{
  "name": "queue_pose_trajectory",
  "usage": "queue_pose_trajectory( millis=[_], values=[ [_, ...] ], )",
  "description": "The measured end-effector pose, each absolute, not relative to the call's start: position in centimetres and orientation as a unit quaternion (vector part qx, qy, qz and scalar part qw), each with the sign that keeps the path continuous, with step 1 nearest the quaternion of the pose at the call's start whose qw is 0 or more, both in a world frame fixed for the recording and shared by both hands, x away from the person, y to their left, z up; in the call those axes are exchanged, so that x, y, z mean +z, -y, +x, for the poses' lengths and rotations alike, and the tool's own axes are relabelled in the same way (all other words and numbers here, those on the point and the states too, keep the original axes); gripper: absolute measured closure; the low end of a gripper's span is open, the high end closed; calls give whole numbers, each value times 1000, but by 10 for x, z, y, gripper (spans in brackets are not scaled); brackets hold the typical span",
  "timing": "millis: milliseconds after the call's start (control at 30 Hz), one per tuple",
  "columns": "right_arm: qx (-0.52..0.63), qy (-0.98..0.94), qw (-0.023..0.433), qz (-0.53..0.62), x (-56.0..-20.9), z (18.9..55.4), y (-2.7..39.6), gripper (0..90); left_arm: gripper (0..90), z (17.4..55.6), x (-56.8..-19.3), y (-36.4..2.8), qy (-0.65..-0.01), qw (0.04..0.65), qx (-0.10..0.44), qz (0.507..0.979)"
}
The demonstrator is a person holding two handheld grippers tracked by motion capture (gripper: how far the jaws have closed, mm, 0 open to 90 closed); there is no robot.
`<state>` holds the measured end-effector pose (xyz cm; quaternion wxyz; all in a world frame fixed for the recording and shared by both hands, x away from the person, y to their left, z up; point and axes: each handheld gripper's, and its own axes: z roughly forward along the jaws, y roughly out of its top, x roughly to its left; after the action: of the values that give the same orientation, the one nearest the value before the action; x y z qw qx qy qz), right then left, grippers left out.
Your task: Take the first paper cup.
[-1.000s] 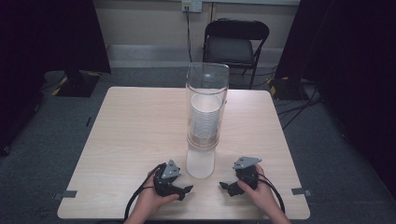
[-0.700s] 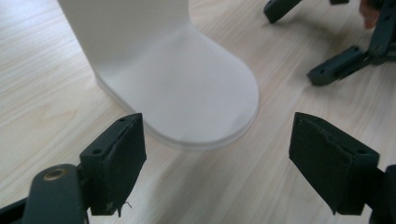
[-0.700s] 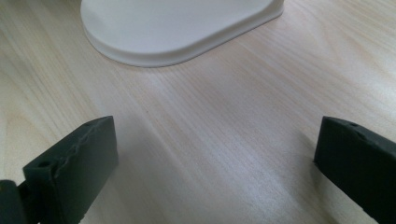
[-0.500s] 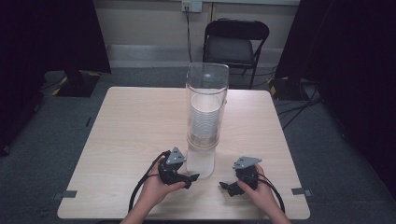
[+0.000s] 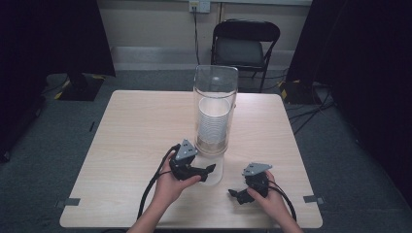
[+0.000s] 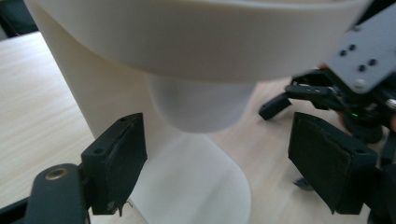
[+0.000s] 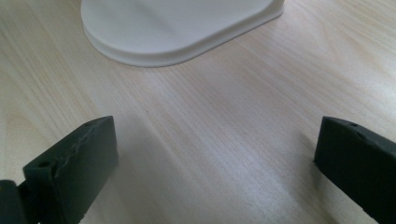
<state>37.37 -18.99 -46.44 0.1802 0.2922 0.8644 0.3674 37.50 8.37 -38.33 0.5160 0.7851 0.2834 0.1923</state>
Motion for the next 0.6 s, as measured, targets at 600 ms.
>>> queue_pose_trajectory(
  millis=[600],
  values=[
    [367,-865,180,292,-464,374,190,0,325,387,-396,-64,-283,554,246,743]
  ],
)
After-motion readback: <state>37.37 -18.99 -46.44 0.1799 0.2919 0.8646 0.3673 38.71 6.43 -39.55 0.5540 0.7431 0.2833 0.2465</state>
